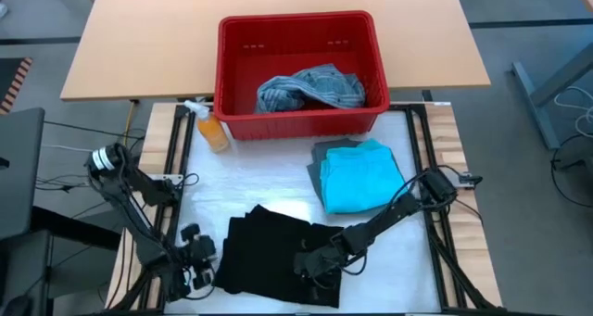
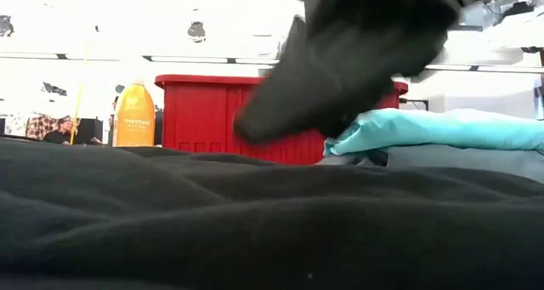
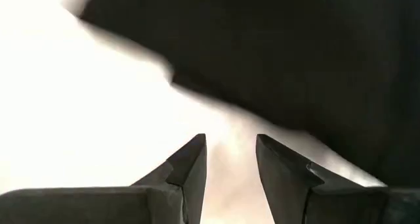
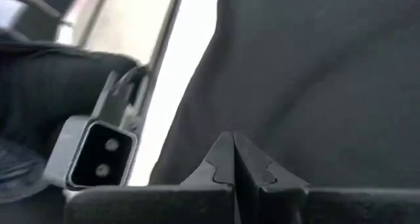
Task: Fold Laundry from Bin
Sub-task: Fold the black shirt
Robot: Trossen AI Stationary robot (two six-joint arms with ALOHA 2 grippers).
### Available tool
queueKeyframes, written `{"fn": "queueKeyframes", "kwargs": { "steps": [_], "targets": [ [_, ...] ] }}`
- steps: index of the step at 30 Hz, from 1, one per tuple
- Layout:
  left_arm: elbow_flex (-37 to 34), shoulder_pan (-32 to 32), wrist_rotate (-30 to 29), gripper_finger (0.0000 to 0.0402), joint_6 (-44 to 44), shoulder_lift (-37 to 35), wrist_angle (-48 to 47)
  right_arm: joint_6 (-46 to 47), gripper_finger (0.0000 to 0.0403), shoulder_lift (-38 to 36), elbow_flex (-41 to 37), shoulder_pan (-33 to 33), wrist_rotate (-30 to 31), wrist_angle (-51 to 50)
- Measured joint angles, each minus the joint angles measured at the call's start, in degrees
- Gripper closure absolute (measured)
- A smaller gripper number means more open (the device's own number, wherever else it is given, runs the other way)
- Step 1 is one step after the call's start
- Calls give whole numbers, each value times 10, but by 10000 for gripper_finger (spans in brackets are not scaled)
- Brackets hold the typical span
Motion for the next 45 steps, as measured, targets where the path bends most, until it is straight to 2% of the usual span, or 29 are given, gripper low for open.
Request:
{"fn": "queueKeyframes", "kwargs": {
  "steps": [2, 5, 7, 10, 15, 19, 22, 27, 33, 36, 41, 45],
  "targets": [
    [15, 0, -60, 281, 9, -20, -23, -7, 382, -20, 1, 1, 30, -25],
    [14, 9, -189, 281, 44, -34, -18, -9, 382, -34, 1, 7, 89, -48],
    [9, 37, -220, 281, 85, -21, 9, 2, 382, -38, 0, 14, 138, -73],
    [-22, 99, -232, 281, 143, 5, 85, 58, 382, -43, 0, 25, 209, -159],
    [-58, 176, -243, 281, 240, 35, 205, 136, 382, -44, 0, 41, 259, -221],
    [-82, 222, -154, 281, 280, 45, 235, 204, 382, -43, -8, 70, 320, -270],
    [-103, 236, -139, 281, 276, 45, 243, 256, 382, -43, -42, 86, 352, -266],
    [-124, 245, -157, 281, 264, 40, 223, 324, 382, -46, -96, 87, 371, -195],
    [-125, 269, -159, 281, 231, 10, 137, 340, 382, -50, -102, 69, 376, -188],
    [-125, 269, -189, 281, 213, -29, 102, 311, 382, -61, -93, 61, 375, -200],
    [-110, 265, -223, 281, 256, -112, 108, 234, 382, -101, -67, 65, 381, -198],
    [-110, 264, -214, 281, 296, -144, 142, 217, 382, -109, -67, 65, 428, -224]
  ]
}}
